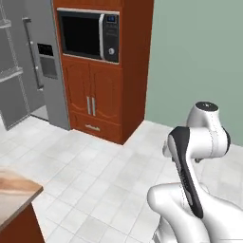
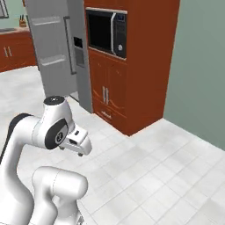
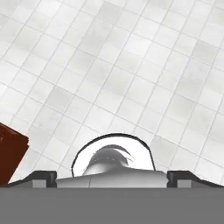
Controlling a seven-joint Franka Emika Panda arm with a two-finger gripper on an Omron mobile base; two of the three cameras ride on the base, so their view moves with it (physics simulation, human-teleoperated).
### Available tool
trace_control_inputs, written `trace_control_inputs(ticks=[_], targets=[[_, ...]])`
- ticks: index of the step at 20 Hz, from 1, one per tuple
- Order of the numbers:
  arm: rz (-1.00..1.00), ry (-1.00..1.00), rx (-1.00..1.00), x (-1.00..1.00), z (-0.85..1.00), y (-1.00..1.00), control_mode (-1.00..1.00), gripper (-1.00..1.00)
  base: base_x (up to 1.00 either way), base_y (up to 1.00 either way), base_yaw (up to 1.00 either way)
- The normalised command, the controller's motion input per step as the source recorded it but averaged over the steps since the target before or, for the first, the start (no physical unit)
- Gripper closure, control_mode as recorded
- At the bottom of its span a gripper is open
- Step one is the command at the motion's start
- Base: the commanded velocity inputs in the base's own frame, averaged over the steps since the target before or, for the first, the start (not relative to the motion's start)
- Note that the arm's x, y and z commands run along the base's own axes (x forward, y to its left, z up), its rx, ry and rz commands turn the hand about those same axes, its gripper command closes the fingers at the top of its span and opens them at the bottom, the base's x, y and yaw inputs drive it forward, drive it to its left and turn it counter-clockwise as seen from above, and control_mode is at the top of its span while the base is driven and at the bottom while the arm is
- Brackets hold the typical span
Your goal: Place the cold items (corn and squash) from the fridge in one tupperware on the dining counter. Place the warm items (hot dog and kebab skewer) in the stove area in another tupperware.
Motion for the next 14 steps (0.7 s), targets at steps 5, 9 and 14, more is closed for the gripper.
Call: trace_control_inputs(ticks=[5,9,14], targets=[[0.00,0.00,0.00,0.00,0.00,0.00,1.00,-1.00,1.00,-0.44,0.71],[0.00,0.00,0.00,0.00,0.00,0.00,1.00,-1.00,1.00,-0.43,0.73],[0.00,0.00,0.00,0.00,0.00,0.00,1.00,-1.00,1.00,-0.49,0.71]])
